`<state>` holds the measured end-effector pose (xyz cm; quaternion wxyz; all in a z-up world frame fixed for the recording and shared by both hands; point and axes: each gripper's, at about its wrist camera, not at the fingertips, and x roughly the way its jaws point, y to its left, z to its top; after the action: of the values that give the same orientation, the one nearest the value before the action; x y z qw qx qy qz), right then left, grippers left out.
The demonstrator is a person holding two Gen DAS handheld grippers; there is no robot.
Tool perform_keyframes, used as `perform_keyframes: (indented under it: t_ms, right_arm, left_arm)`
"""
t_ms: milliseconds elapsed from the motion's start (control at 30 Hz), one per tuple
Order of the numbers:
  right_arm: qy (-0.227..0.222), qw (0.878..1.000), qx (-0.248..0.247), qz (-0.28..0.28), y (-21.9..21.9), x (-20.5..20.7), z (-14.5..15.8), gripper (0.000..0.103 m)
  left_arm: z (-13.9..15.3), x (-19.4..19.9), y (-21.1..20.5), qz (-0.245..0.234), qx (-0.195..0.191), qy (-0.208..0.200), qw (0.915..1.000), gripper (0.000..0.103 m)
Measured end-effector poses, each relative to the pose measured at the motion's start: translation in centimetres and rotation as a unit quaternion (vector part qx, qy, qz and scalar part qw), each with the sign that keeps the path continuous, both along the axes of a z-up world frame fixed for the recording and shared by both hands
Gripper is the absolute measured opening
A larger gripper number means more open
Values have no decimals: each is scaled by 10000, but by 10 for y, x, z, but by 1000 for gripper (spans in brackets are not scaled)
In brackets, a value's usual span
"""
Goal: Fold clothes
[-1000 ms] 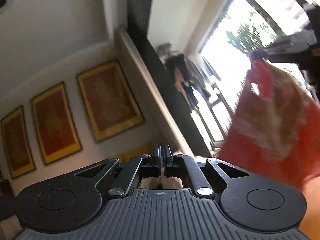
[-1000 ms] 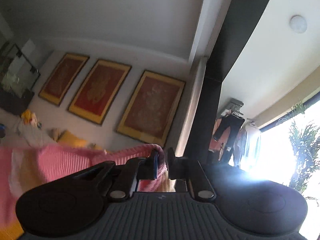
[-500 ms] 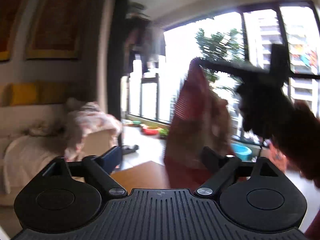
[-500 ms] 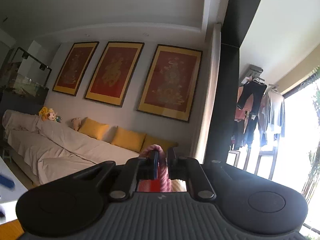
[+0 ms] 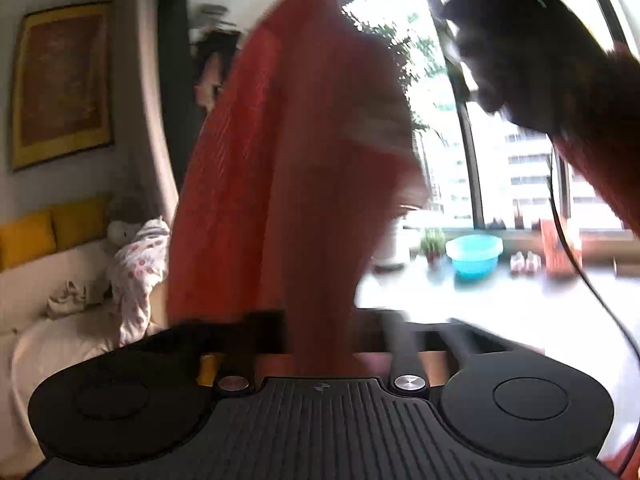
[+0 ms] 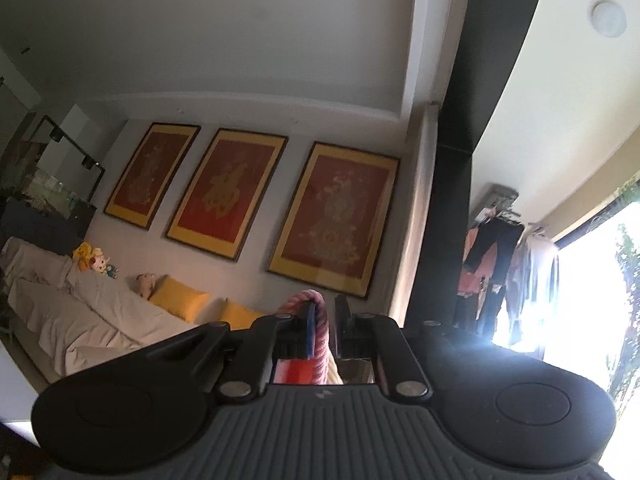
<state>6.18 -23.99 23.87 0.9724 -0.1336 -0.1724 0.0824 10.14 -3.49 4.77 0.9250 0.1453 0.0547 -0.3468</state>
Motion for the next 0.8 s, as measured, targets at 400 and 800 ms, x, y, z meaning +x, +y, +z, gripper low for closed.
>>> perform_keyframes:
  t_ms: [400,800]
  right_arm:
    - [145,9986,454,223,-36,-45,17,9]
    - [2829,9589,37,228,22,187,-100,48]
  left_arm:
    - [101,-60,69,1283,-14,-1477,9807,7]
    - [-13,133,136,2493,-10,1147,9616,15]
